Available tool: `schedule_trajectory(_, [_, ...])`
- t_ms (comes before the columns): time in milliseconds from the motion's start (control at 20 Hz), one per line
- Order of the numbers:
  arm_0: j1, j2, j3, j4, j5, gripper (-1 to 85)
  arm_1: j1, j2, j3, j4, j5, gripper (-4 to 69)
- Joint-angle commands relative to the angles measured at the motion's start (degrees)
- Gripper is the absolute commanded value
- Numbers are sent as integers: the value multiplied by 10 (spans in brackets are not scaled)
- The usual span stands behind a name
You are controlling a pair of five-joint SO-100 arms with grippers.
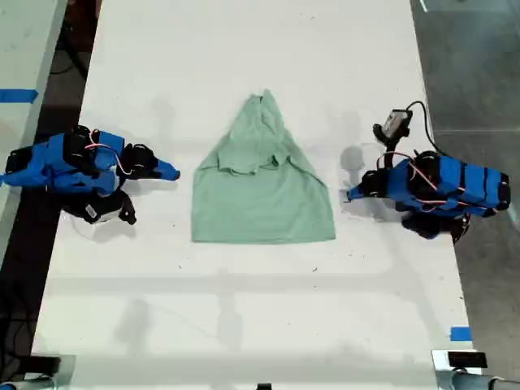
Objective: Fold t shirt
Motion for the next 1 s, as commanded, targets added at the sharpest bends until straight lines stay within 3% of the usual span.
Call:
schedule_trajectory(0, [2, 3, 1, -14, -5, 0, -4, 3, 6, 4, 0, 1])
schedule_trajectory(550, [-3, 3, 1, -14, -4, 0, 1, -21, -31, 17, 6, 1])
schedule_trajectory(800, [-2, 3, 1, -14, -5, 0, 8, -357, -340, 75, 43, -1])
schedule_trajectory(950, [1, 3, 1, -14, -6, 0, -22, -524, -439, 57, 79, -2])
